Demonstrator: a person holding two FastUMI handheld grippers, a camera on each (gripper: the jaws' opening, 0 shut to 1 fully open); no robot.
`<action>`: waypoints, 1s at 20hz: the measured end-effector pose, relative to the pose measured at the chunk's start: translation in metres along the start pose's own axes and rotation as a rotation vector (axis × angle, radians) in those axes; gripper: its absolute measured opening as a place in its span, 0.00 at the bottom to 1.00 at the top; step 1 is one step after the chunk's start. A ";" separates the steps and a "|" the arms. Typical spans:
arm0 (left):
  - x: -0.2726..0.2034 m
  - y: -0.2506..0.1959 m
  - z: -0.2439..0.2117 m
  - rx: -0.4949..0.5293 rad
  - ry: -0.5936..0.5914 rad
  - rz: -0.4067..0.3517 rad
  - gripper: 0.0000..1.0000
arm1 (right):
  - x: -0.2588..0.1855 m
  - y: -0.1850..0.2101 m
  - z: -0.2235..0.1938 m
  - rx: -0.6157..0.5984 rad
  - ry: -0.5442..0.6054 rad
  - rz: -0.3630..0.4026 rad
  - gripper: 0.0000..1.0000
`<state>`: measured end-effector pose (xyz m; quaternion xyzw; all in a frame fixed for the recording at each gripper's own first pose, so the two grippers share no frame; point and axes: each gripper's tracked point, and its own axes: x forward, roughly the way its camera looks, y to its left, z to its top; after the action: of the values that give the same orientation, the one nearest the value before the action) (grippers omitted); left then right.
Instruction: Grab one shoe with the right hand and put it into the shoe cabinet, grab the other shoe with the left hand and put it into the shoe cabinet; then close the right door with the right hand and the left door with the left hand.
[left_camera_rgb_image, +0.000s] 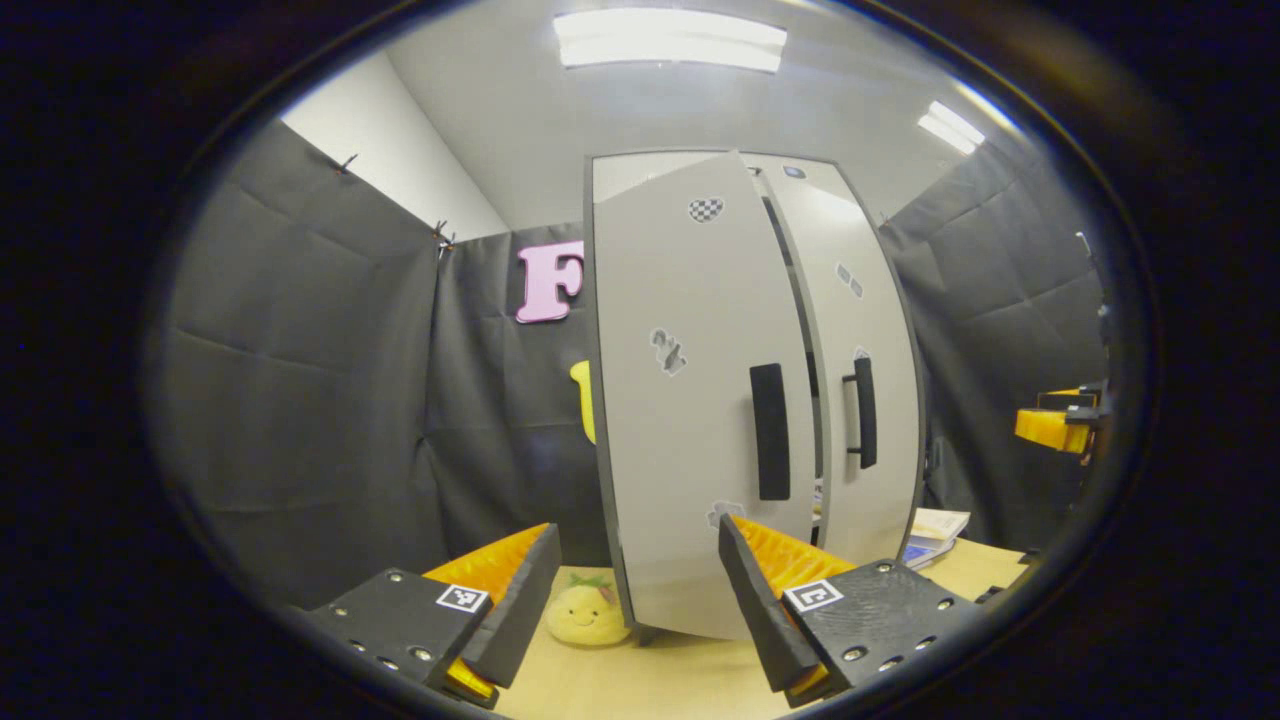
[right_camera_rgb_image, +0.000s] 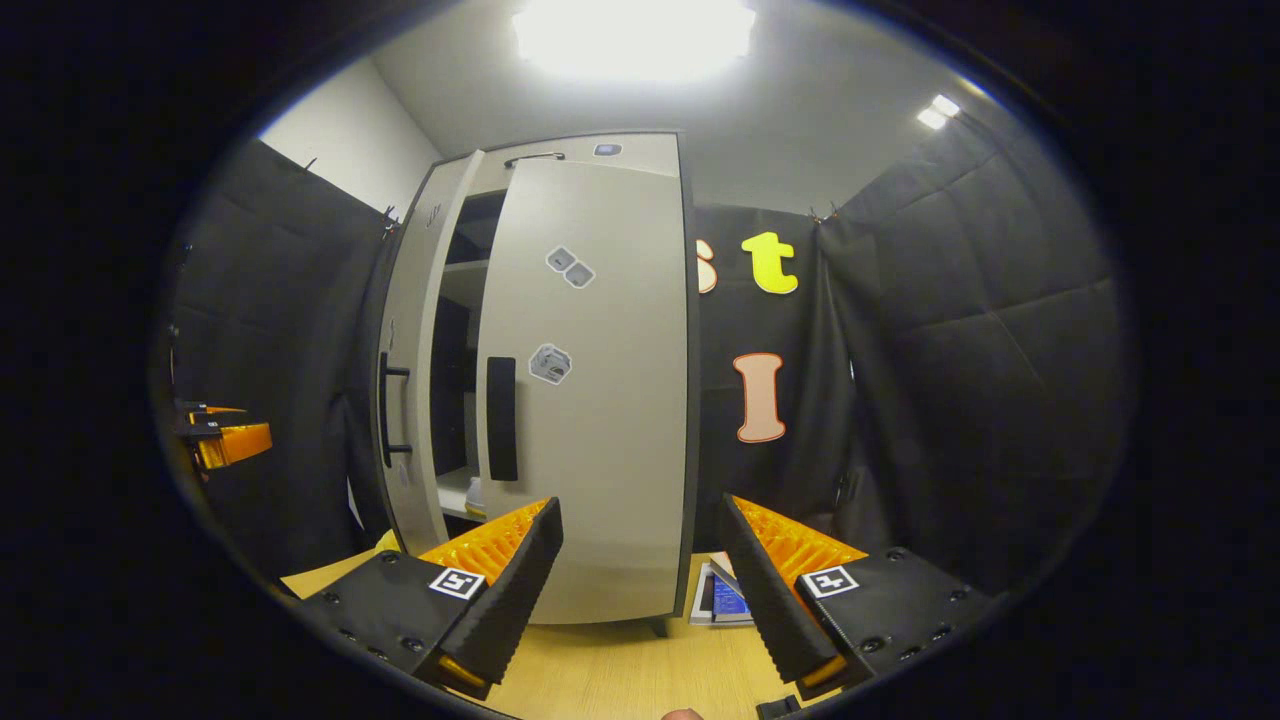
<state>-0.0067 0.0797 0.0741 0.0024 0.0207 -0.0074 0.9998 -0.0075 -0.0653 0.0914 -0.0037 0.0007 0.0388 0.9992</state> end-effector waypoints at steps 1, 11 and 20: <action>-0.007 0.003 0.002 -0.003 -0.004 0.000 0.89 | -0.005 0.002 0.003 -0.001 -0.005 -0.001 0.99; -0.060 0.014 0.006 -0.005 -0.020 -0.010 0.89 | -0.053 0.017 0.012 -0.002 -0.035 -0.006 0.99; -0.067 0.023 0.004 0.001 -0.024 0.004 0.89 | -0.064 0.016 0.017 -0.006 -0.043 -0.021 0.99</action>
<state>-0.0730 0.1033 0.0807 0.0028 0.0090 -0.0052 0.9999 -0.0724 -0.0542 0.1081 -0.0058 -0.0208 0.0283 0.9994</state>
